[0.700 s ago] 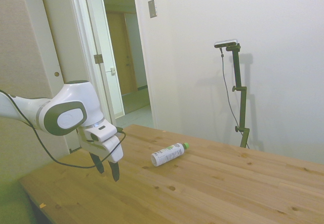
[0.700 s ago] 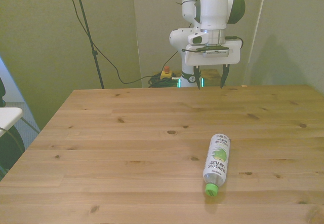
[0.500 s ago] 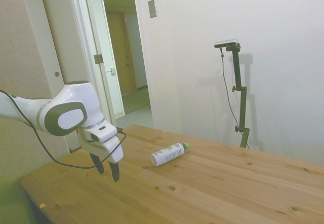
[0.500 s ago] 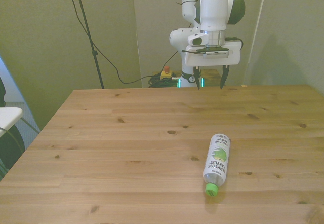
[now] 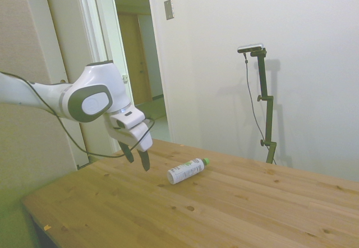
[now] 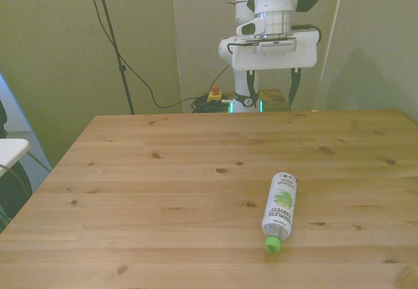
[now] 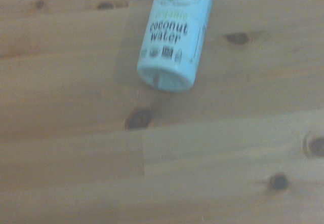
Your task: Stand the water bottle
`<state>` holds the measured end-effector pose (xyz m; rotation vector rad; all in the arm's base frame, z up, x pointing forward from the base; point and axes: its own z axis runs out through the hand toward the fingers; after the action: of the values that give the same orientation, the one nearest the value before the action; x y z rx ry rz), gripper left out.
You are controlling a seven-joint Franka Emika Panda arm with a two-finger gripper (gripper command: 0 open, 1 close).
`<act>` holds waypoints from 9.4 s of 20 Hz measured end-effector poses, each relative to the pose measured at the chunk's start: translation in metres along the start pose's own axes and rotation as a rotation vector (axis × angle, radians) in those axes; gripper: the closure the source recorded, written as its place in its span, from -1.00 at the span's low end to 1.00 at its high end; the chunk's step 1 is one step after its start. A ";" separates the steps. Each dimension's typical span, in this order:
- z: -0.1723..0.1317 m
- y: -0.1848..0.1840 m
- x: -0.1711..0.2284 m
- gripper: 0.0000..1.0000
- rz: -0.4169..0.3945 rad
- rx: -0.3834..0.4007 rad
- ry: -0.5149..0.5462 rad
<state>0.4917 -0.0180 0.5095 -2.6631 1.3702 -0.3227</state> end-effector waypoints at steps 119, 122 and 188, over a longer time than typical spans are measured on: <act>0.085 -0.099 0.010 1.00 0.126 0.500 0.760; 0.079 -0.100 0.014 1.00 0.136 0.506 0.767; -0.036 -0.008 0.017 -1.00 -0.028 -0.078 0.055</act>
<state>0.4988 -0.0278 0.5487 -2.7589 1.3895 -0.3556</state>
